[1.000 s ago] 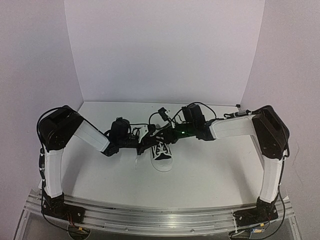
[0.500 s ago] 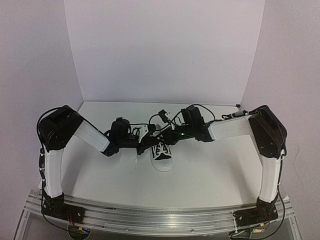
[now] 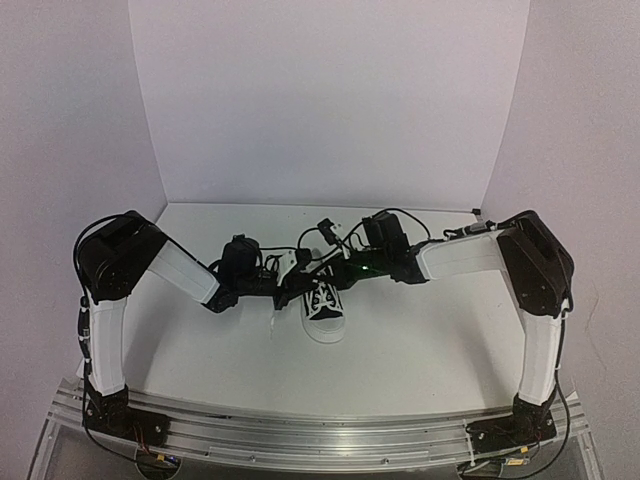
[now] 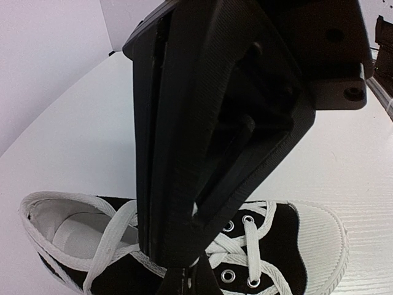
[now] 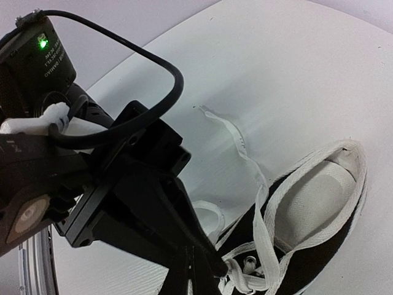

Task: Tie the shoes

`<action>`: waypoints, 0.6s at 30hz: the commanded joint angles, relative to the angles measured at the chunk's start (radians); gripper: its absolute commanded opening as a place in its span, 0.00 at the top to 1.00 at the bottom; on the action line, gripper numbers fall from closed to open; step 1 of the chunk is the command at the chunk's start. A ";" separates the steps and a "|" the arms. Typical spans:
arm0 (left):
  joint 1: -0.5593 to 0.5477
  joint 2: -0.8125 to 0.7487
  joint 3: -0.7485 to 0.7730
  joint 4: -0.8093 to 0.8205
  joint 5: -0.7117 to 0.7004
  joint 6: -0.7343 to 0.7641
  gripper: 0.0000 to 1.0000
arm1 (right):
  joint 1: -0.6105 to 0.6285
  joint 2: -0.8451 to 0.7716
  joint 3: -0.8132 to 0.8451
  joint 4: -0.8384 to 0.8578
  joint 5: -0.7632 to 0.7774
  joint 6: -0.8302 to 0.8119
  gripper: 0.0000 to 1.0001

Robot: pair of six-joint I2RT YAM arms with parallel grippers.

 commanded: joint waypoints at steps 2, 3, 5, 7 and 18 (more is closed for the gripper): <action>0.020 -0.091 0.005 -0.074 0.016 0.062 0.34 | 0.002 -0.041 0.004 0.008 0.035 -0.004 1.00; 0.029 -0.114 0.003 -0.119 0.025 0.094 0.27 | 0.002 -0.044 0.000 0.006 0.039 -0.007 1.00; 0.049 -0.167 0.008 -0.236 0.055 0.144 0.12 | 0.002 -0.048 -0.007 0.001 0.041 -0.009 1.00; 0.074 -0.214 0.028 -0.397 0.106 0.208 0.01 | 0.002 -0.051 -0.008 0.000 0.040 -0.007 1.00; 0.276 -0.138 0.391 -1.252 0.067 0.570 0.36 | 0.003 -0.036 0.017 -0.001 0.045 0.000 1.00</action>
